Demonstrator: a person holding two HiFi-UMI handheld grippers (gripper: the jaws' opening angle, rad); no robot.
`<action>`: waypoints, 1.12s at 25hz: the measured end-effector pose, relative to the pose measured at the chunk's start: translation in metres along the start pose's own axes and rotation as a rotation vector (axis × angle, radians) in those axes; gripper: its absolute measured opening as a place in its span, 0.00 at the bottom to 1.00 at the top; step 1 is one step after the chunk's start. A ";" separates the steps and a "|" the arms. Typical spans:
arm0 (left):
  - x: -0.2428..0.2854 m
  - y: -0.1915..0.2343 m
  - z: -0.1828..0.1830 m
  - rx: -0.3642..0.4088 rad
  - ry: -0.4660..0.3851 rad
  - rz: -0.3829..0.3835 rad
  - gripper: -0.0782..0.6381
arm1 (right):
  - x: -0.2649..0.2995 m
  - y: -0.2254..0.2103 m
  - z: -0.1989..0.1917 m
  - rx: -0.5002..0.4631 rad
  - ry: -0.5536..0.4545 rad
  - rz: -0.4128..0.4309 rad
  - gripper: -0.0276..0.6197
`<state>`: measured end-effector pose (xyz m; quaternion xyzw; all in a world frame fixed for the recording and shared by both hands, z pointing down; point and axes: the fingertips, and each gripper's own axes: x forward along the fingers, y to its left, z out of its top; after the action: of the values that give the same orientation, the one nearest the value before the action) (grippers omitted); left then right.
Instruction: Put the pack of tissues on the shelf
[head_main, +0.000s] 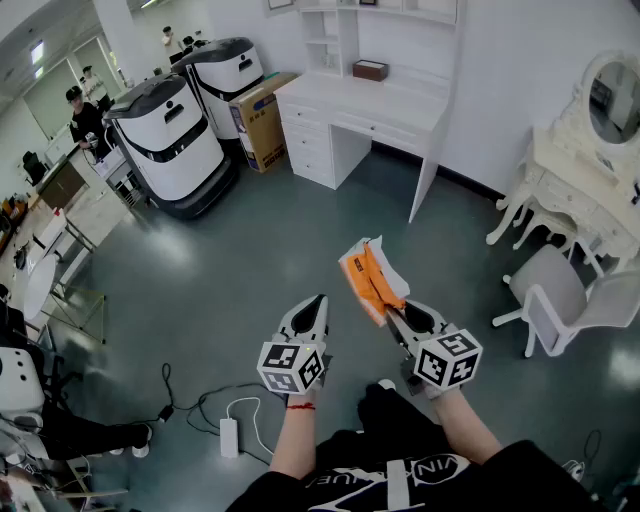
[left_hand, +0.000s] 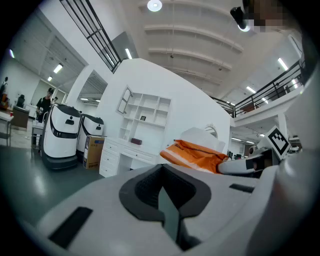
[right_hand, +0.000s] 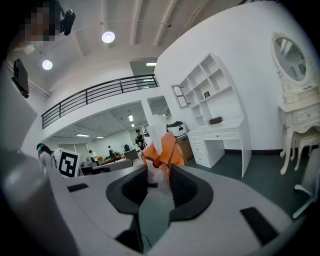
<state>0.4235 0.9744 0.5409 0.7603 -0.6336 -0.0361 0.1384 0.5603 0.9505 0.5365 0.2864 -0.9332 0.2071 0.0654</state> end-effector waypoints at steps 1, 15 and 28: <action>0.006 0.004 0.000 -0.001 -0.004 -0.002 0.12 | 0.007 -0.005 0.001 -0.011 -0.001 -0.005 0.20; 0.172 0.091 0.045 0.012 0.018 -0.002 0.12 | 0.153 -0.110 0.070 -0.091 0.030 -0.022 0.20; 0.323 0.158 0.088 0.033 -0.001 0.021 0.12 | 0.272 -0.214 0.150 -0.089 -0.004 0.006 0.20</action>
<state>0.3150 0.6202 0.5358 0.7556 -0.6423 -0.0247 0.1258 0.4546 0.5882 0.5406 0.2810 -0.9423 0.1652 0.0759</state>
